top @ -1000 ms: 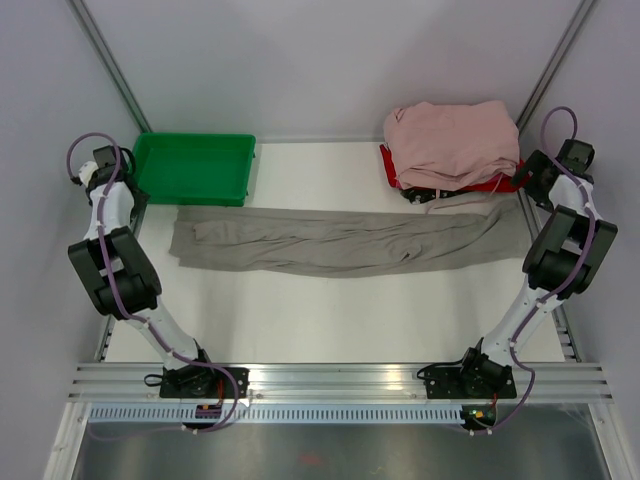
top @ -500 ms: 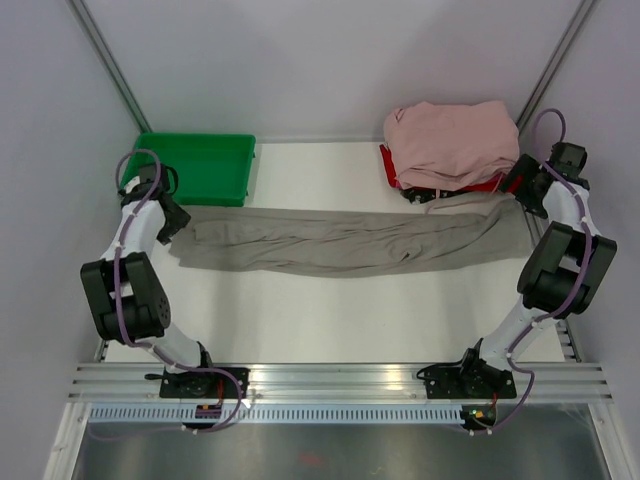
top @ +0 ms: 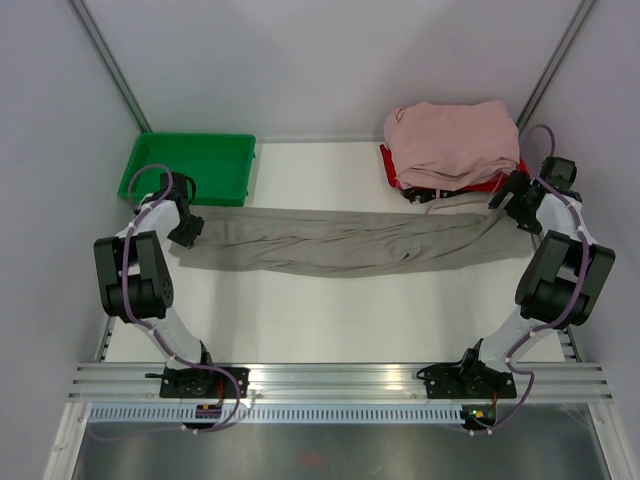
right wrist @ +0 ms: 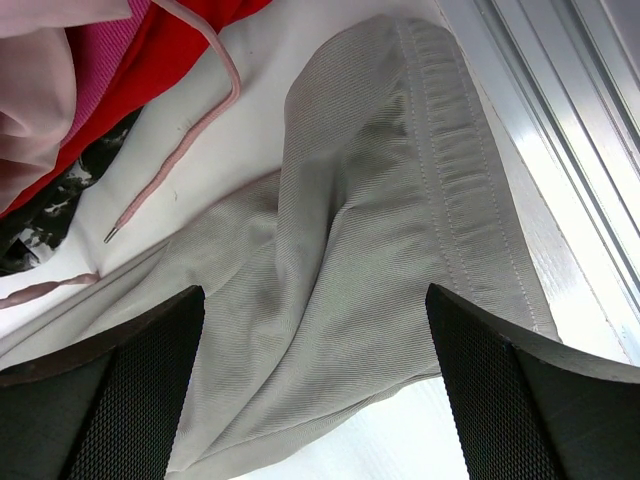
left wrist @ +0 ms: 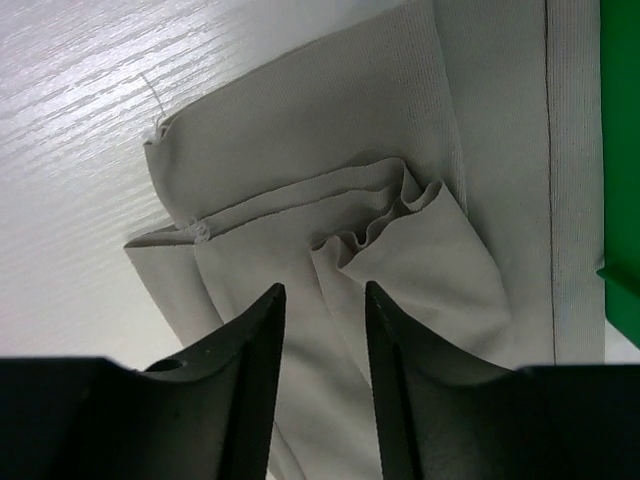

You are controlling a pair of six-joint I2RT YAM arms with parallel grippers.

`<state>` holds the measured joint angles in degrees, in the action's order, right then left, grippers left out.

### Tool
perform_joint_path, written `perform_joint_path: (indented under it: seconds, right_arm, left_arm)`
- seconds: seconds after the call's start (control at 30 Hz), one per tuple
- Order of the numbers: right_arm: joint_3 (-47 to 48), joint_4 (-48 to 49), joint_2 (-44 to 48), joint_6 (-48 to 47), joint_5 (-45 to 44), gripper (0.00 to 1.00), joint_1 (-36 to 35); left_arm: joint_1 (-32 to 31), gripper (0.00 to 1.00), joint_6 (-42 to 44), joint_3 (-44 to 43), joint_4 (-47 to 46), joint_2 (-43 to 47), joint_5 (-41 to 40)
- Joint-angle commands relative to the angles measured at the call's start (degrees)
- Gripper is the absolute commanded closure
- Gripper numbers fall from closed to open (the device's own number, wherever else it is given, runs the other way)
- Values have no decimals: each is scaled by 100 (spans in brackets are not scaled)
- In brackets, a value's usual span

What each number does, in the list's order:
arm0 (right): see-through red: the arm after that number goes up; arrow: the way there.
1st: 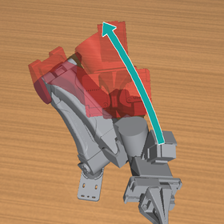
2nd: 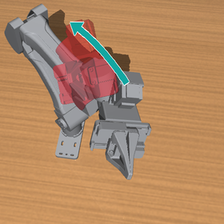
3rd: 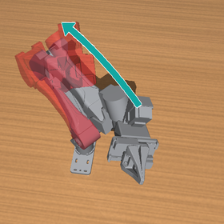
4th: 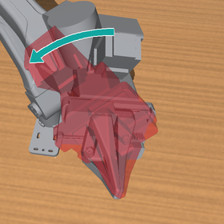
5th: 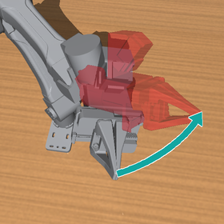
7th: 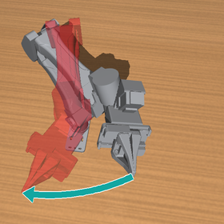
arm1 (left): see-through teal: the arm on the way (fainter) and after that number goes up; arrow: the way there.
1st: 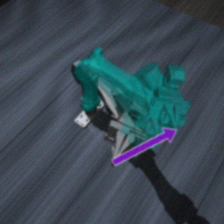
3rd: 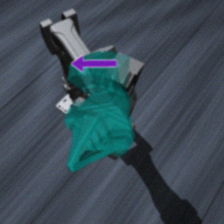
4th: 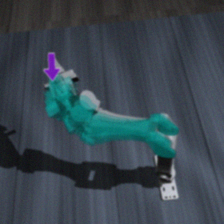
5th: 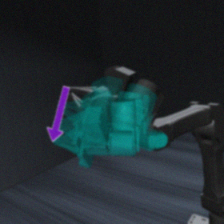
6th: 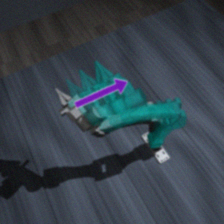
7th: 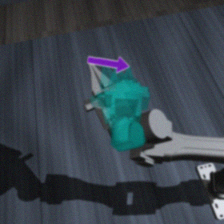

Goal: Fold and stack the trousers
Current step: Fold the trousers

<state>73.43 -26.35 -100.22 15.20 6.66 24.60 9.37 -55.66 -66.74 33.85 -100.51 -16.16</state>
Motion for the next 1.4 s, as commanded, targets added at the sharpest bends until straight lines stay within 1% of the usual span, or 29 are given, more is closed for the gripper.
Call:
perform_joint_path:
  seconds: [0.0, 0.2, 0.27, 0.37, 0.4, 0.47, 0.67, 0.8, 0.87, 1.0, 1.1, 1.23, 1.37]
  right_arm:
    - [49, 112, 223, 18, -85, 2, 19]
    - [224, 104, 30, 88, -138, 2, 19]
    - [268, 95, -23, 150, -147, 2, 19]
    - [356, 77, -85, 167, -138, 2, 19]
    - [365, 60, -94, 159, -138, 2, 19]
    - [391, -1, -120, 132, -156, 2, 19]
    - [234, 16, -59, 141, -200, 2, 19]
    - [154, 33, -41, 202, -182, 2, 19]
    - [128, 51, -23, 202, -182, 2, 19]
    - [110, 51, 12, 202, -209, 2, 19]
    - [110, 33, 21, 203, -244, 2, 19]
    - [31, 42, 82, 255, -288, 2, 19]
    - [-39, 51, 91, 334, -296, 2, 19]
  left_arm:
    - [13, 58, -428, -93, -458, -196, 8]
    - [13, 63, -648, -120, -511, -399, 149]
    - [13, 67, -674, -111, -502, -408, 105]
    - [13, 81, -666, -146, -519, -399, 26]
    - [13, 88, -657, -190, -519, -382, 8]
    - [13, 91, -622, -260, -484, -321, -27]
    - [13, 93, -481, -541, -326, -4, -247]
    - [21, 93, -376, -875, -273, 5, -554]
    - [74, 93, -384, -990, -299, -65, -669]
    - [223, 97, -489, -1445, -431, -495, -651]
    - [224, 98, -630, -1718, -431, -680, -783]
    - [250, 98, -701, -1816, -616, -900, -915]
    - [303, 98, -596, -1939, -783, -1128, -862]
